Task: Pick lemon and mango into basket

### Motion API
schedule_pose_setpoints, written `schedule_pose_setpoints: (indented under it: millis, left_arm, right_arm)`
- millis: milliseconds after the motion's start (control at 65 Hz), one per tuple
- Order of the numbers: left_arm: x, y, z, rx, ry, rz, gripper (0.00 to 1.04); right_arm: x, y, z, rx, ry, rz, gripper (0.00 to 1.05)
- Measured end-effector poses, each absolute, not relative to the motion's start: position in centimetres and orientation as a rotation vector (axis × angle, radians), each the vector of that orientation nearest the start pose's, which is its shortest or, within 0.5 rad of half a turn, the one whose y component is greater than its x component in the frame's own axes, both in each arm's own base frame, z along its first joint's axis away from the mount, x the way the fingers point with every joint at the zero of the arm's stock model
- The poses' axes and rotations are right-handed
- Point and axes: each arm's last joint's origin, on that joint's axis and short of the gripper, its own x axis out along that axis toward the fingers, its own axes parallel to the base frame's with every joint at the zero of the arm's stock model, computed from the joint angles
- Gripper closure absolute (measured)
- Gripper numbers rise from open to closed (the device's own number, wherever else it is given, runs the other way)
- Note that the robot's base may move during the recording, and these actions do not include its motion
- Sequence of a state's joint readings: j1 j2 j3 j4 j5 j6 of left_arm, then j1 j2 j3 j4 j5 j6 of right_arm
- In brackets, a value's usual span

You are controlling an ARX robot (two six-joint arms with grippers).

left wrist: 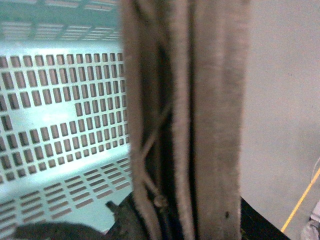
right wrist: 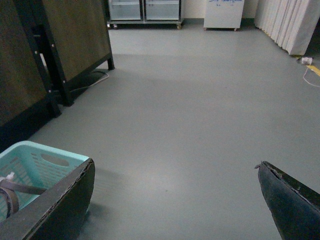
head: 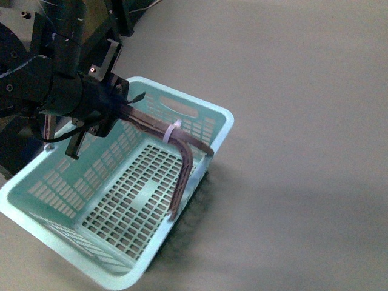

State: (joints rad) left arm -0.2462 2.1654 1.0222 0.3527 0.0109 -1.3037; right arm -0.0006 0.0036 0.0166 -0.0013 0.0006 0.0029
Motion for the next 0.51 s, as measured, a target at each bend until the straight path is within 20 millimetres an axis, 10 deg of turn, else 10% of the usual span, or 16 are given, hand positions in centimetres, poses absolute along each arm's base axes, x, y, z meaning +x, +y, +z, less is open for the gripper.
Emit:
schedule_pose_setpoints:
  millis: [123,507]
  left_arm:
    - [36.2,-8.6,7.2,-1.152,0.821,0.277,0.89]
    - [27.9,-2.9,22.4,-1.381,0.595,0.157,0.89]
  right_arm:
    - [9.7,0.0,16.9,0.003,-0.012,-0.001,0.09]
    - [9.7,0.0,16.9,0.003,-0.012,-0.001,0.09]
